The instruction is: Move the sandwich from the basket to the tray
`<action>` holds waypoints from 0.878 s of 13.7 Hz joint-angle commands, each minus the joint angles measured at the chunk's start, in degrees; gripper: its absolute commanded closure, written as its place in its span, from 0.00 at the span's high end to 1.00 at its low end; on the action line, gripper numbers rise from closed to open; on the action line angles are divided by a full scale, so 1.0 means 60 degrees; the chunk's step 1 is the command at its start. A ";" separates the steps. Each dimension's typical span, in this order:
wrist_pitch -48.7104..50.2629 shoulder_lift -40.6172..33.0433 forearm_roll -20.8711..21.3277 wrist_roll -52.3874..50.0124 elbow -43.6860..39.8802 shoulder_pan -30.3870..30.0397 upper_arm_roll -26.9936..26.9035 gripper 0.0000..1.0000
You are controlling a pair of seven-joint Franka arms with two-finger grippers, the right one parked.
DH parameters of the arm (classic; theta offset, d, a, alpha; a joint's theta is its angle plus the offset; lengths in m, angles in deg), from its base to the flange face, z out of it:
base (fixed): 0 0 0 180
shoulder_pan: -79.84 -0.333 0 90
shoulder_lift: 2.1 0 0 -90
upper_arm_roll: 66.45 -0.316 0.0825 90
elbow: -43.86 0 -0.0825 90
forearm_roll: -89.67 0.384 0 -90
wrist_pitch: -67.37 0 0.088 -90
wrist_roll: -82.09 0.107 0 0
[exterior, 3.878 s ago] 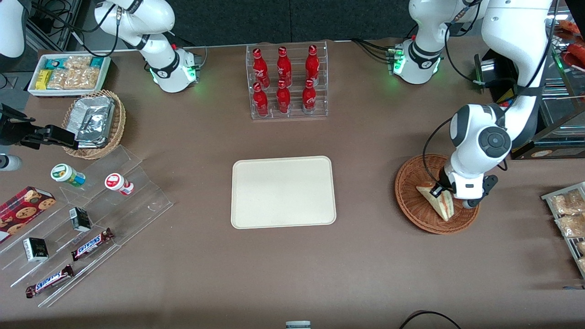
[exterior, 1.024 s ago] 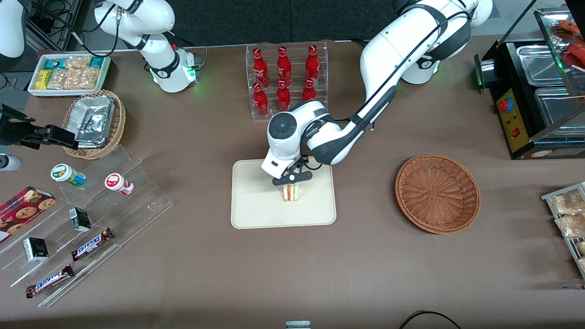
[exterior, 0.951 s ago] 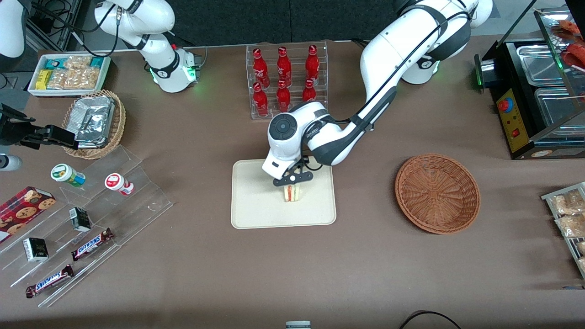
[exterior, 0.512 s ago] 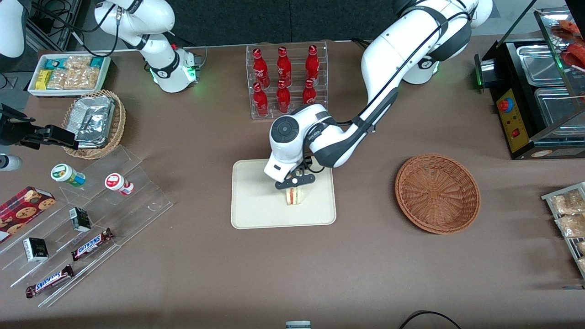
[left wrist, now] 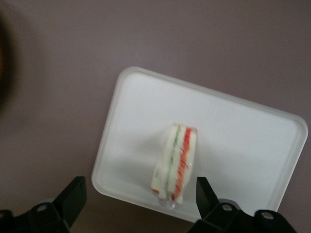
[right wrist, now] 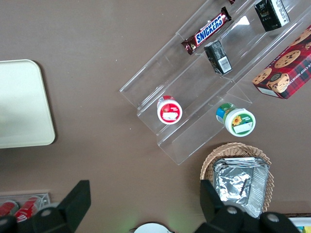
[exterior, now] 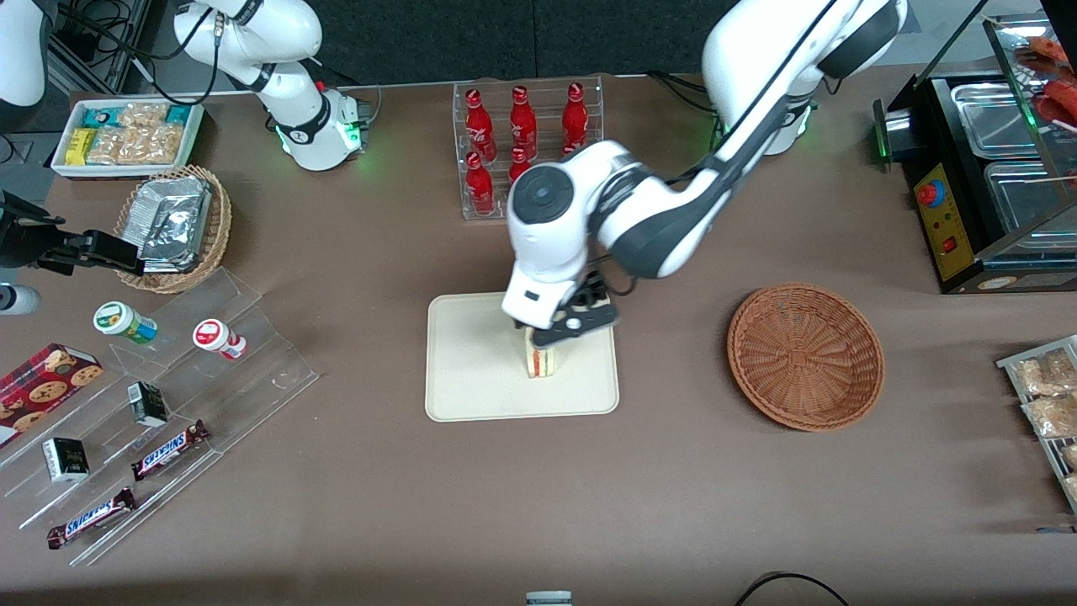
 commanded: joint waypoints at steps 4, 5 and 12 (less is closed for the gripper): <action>0.1670 -0.1979 -0.0553 0.0504 0.0191 -0.1738 0.0044 0.99; 0.2096 -0.2214 -0.0640 0.0855 0.0176 -0.1972 0.0044 0.99; 0.3990 -0.4352 -0.1796 0.4340 0.0775 -0.3264 -0.0654 0.99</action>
